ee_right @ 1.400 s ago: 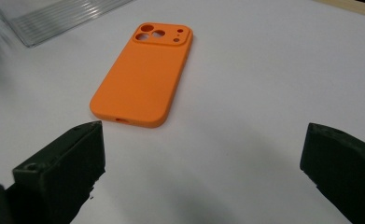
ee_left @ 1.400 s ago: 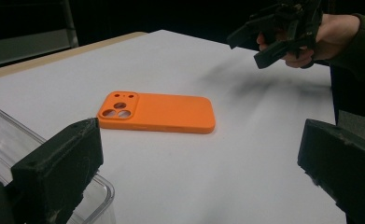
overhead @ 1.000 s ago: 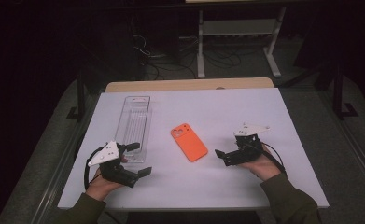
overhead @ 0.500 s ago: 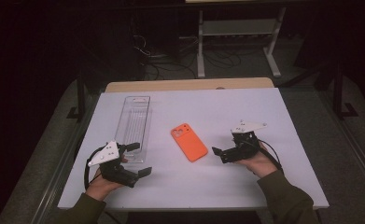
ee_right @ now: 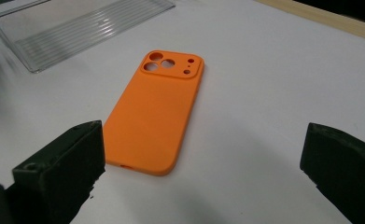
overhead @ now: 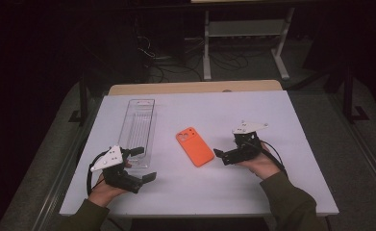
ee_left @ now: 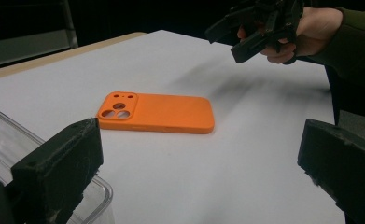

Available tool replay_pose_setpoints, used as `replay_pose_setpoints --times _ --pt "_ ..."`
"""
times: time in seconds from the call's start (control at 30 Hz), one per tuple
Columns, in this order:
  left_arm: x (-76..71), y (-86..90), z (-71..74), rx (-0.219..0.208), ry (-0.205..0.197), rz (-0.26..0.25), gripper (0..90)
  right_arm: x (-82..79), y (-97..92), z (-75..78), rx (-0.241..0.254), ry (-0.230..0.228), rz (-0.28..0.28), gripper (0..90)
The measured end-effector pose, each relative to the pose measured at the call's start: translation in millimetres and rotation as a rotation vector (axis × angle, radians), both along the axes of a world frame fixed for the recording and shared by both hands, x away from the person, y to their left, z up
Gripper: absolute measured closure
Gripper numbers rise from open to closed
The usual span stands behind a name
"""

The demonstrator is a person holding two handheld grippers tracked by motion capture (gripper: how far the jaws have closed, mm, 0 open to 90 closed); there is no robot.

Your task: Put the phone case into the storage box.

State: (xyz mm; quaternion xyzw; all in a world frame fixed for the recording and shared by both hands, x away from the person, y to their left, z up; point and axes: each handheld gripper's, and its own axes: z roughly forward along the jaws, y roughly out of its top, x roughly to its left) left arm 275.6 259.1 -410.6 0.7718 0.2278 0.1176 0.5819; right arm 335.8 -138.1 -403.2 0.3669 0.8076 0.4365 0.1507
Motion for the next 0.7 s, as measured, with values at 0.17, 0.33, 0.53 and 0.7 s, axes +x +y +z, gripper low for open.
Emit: replay_pose_setpoints --times 0.17,0.33,0.53,0.7 --pt "0.0 0.0 0.0 0.002 0.001 0.000 0.0 4.0 4.0 -0.6 0.004 -0.003 0.004 0.0" --pt "0.0 0.0 0.1 -0.001 0.000 0.000 0.0 6.9 8.3 0.8 0.006 0.000 0.004 0.0" --pt "0.1 0.1 0.1 0.002 0.000 0.000 0.0 10.1 12.1 1.7 0.009 -0.001 0.008 0.0" --pt "0.1 0.0 0.1 0.001 0.000 0.000 0.0 12.2 15.2 2.2 0.009 -0.001 0.010 0.0"
